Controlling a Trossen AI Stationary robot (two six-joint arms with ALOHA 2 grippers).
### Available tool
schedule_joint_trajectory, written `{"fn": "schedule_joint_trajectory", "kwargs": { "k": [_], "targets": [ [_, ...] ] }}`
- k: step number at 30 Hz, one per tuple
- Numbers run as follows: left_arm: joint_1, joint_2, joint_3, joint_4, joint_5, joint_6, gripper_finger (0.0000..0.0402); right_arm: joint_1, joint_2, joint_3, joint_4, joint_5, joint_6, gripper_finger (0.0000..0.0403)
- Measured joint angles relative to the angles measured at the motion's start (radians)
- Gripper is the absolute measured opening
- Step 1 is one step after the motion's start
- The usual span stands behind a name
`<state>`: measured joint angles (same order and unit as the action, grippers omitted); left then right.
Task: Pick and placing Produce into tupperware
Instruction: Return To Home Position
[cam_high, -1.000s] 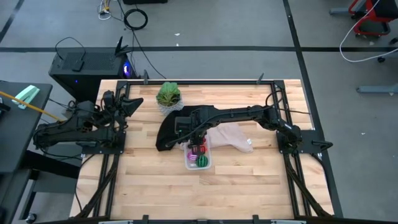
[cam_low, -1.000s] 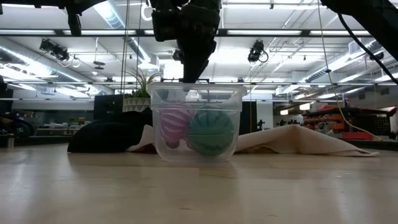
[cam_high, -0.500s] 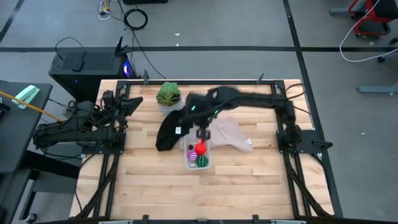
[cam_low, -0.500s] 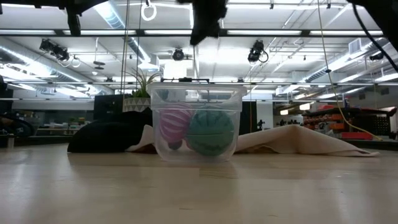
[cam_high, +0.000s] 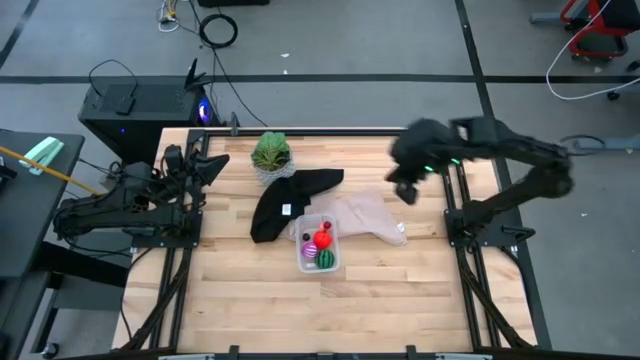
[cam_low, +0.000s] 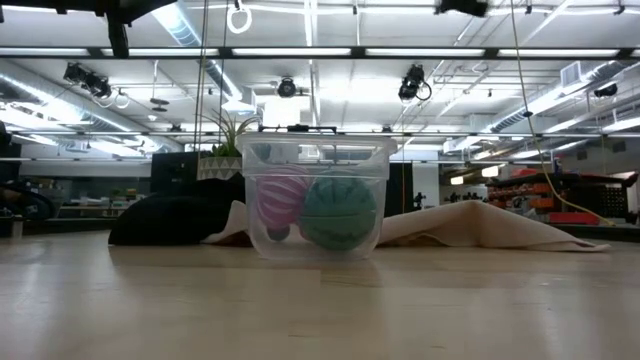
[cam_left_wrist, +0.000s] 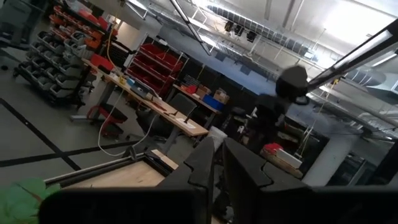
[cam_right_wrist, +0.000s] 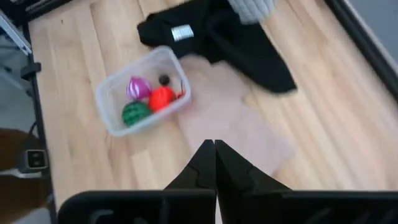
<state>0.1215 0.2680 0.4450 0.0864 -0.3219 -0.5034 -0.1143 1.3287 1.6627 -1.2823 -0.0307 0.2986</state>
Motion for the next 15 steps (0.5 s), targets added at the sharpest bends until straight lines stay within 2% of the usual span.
{"fn": "schedule_joint_trajectory", "kwargs": {
  "k": [8,15],
  "targets": [
    [0.0,0.0,0.0,0.0,0.0,0.008,0.0043,0.149,-0.378,-0.411,0.08,0.183,0.278,0.0],
    [0.0,0.0,0.0,-0.002,0.0,0.07,0.0045,0.187,-0.572,-0.669,0.18,0.216,0.328,0.0]
  ]
}}
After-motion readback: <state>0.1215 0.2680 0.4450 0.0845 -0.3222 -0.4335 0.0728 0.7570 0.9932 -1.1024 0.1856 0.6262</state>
